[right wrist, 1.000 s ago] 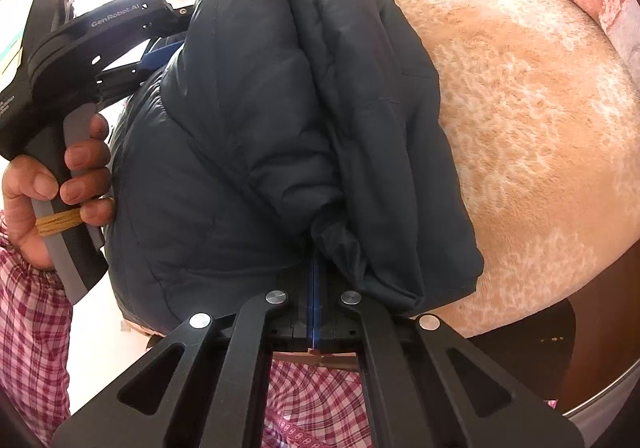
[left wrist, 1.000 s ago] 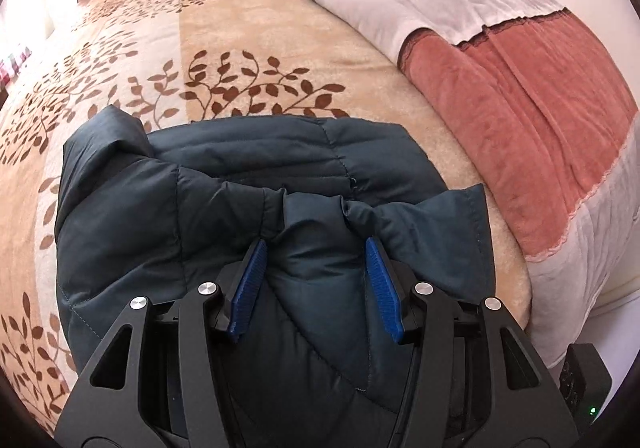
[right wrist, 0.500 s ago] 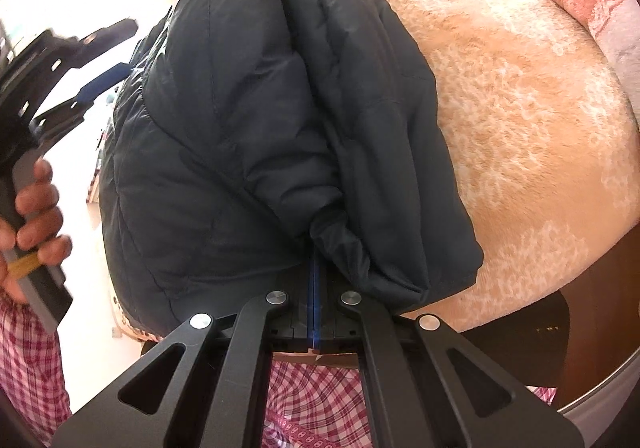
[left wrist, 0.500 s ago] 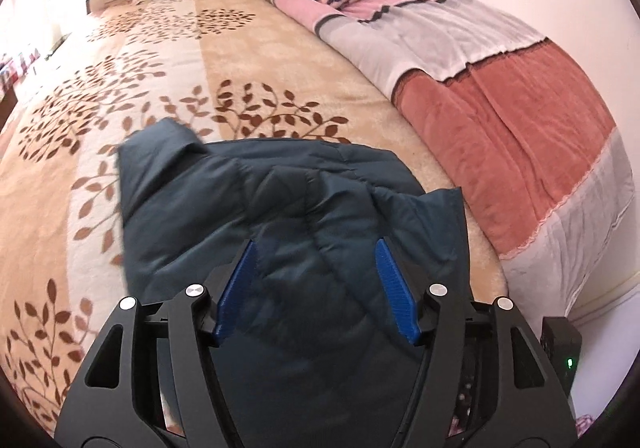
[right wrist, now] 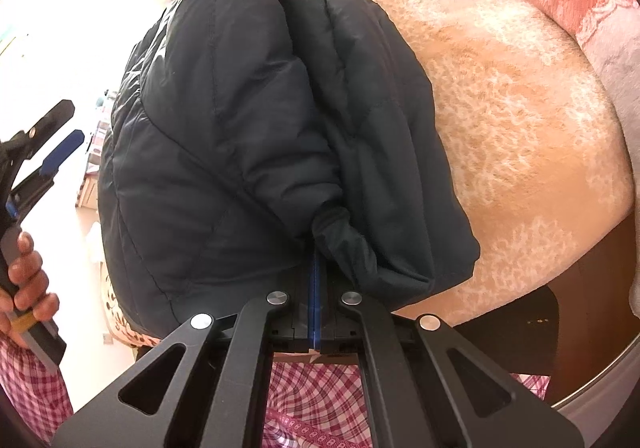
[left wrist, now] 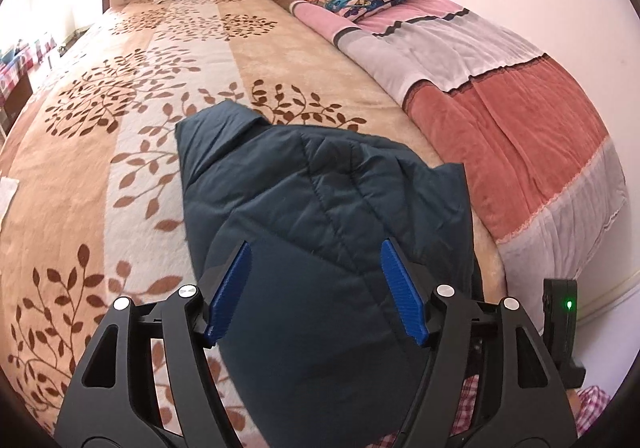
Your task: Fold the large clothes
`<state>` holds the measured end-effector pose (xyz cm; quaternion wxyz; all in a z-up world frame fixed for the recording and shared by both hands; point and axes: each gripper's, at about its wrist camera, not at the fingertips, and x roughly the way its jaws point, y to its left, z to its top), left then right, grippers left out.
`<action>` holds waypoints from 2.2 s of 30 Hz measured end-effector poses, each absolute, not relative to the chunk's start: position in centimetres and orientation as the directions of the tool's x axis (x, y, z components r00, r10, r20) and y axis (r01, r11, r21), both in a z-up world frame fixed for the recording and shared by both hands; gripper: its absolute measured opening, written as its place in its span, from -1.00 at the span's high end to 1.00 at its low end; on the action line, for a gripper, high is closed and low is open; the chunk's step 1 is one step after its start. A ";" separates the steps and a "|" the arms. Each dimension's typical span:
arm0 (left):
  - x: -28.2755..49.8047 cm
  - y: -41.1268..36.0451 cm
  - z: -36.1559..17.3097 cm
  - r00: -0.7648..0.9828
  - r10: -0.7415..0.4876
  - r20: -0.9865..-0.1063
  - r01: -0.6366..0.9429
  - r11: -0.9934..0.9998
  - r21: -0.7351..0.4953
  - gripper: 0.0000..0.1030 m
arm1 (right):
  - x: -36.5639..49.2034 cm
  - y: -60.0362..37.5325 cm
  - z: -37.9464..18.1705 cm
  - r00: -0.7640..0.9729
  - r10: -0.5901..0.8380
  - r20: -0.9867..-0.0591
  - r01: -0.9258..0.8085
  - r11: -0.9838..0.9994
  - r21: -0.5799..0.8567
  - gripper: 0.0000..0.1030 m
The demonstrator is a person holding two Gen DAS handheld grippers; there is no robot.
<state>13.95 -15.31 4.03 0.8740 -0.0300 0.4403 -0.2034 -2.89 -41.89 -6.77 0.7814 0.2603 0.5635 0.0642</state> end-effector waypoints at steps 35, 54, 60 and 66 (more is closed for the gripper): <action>5.8 -10.1 -2.1 0.434 -0.464 -0.772 0.240 0.886 -0.396 -0.34 | -2.6 -38.7 -6.7 0.366 0.306 -0.879 0.232 0.885 0.404 1.00; 2.3 -6.5 -3.5 0.457 -0.524 -0.719 0.113 0.836 -0.537 -0.54 | -4.7 -39.6 -7.5 0.431 0.357 -0.829 0.217 0.851 0.479 1.00; 3.3 -6.4 -3.6 0.485 -0.473 -0.736 0.092 0.864 -0.496 -0.57 | -4.9 -40.1 -7.3 0.438 0.362 -0.823 0.183 0.861 0.475 1.00; 5.7 -6.5 -3.6 0.463 -0.518 -0.719 0.119 0.840 -0.529 -0.57 | -5.1 -40.0 -7.2 0.433 0.369 -0.823 0.189 0.855 0.483 1.00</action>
